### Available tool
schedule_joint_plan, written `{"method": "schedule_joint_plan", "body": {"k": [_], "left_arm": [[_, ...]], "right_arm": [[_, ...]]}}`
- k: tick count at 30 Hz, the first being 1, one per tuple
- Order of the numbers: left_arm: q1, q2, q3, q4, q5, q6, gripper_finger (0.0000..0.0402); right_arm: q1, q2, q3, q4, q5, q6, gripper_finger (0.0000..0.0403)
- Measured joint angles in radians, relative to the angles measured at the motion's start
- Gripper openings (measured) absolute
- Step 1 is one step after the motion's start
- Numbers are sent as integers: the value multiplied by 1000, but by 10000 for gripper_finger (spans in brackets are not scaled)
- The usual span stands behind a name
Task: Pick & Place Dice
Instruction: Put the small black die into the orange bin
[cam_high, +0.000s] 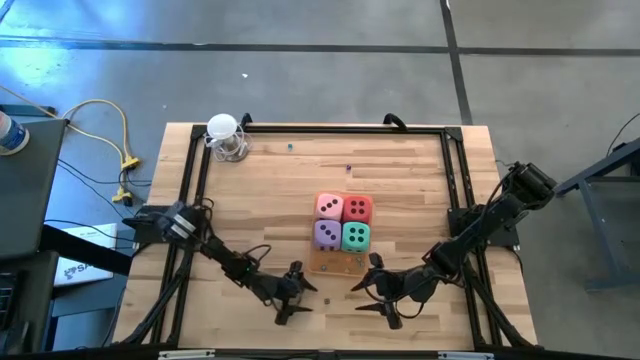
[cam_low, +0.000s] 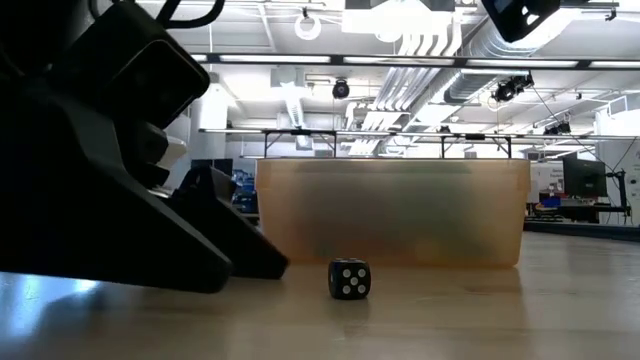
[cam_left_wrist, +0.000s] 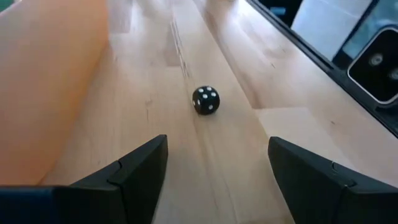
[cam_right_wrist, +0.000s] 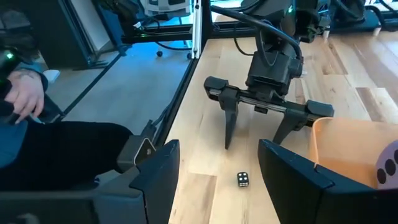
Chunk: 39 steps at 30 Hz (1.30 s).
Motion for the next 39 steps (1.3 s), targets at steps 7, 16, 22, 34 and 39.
{"method": "schedule_joint_plan", "body": {"k": [7, 16, 22, 34, 39], "left_arm": [[-7, 66, 33, 66, -71, 55, 273], [14, 86, 111, -6, -84, 45, 273], [20, 85, 123, -35, -74, 33, 273], [21, 85, 126, -72, -132, 36, 187], [22, 86, 125, -74, -142, 35, 139]], "right_arm": [[29, 0, 0, -1, 6, 20, 210], [50, 0, 0, 20, 11, 14, 210], [50, 0, 0, 20, 11, 13, 210], [54, 0, 0, 20, 11, 38, 210], [73, 0, 0, 20, 11, 50, 210]]}}
